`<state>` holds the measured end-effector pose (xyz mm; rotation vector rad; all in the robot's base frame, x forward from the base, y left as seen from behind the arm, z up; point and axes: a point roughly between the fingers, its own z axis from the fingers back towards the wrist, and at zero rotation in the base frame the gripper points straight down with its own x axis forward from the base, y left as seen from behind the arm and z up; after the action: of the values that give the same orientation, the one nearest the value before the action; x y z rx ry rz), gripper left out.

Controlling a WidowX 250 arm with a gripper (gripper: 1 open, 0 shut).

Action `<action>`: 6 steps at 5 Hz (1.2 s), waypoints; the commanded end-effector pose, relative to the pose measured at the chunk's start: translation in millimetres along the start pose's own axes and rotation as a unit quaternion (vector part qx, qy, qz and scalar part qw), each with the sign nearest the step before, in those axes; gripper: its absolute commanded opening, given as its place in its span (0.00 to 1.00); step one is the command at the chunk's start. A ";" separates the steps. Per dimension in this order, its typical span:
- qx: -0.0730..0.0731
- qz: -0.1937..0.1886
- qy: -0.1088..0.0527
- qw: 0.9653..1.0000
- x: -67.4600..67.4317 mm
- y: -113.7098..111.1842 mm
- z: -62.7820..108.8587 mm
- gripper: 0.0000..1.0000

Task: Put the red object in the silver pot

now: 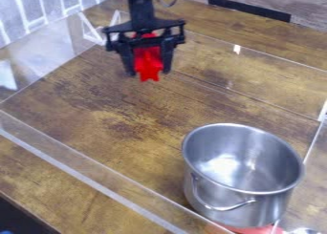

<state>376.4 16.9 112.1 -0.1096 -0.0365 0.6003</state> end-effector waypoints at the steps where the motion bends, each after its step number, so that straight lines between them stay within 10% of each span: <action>1: -0.044 -0.064 -0.044 0.996 -28.8 -38.4 59.3 0.00; 3: -0.048 -0.070 -0.031 0.996 -95.8 -67.6 46.1 0.00; 6: -0.041 -0.103 -0.049 0.993 -141.0 -84.0 3.1 0.00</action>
<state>305.8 -129.3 100.8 -0.1148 -0.0987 0.4072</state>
